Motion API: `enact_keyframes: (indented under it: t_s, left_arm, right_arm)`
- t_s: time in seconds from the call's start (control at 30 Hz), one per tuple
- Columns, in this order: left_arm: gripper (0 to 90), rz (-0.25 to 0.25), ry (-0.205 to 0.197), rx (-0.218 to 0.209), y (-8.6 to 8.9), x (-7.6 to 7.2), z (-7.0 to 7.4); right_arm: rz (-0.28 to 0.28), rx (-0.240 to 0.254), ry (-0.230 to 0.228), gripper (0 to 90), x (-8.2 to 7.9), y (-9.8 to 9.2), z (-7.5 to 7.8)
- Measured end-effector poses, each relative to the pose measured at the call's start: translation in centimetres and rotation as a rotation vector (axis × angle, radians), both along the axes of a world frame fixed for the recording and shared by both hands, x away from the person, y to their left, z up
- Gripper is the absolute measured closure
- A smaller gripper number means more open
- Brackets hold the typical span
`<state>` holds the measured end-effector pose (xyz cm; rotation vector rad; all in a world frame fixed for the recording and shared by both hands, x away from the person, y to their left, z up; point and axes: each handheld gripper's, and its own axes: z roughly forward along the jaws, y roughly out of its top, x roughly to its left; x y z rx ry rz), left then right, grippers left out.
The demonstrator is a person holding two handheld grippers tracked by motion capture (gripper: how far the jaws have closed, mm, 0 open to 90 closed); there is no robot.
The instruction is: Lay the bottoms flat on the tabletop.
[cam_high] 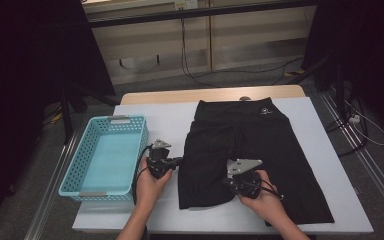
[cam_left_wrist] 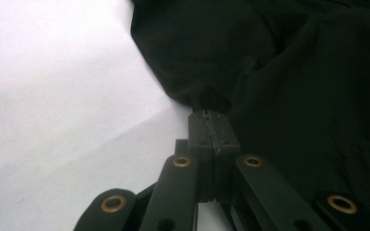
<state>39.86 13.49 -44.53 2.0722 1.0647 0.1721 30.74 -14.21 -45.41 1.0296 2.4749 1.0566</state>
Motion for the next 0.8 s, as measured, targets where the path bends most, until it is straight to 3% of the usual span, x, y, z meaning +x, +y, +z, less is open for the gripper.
enact_keyframes:
  t_s: [0.3, 0.47, 0.67, 0.8]
  left_arm:
    - [89.8, -0.007, 0.000, -0.013, 0.1, 0.1, 0.0]
    - [89.8, -0.015, 0.007, -0.019, -0.2, 0.1, 0.0]
    - [89.8, -0.016, 0.008, -0.014, -0.1, 0.1, 0.0]
    - [89.7, -0.017, 0.006, -0.012, -0.1, 0.0, 0.1]
  right_arm:
    - [0.056, 0.021, 0.023, 89.3, -2.0, -0.4, 1.0]
    - [0.060, 0.014, 0.024, 85.6, -2.5, -0.5, 1.3]
    - [-0.033, 0.026, -0.023, 64.3, -1.8, -1.1, 1.6]
    - [-0.086, 0.005, -0.034, 61.1, -0.7, -1.0, 0.8]
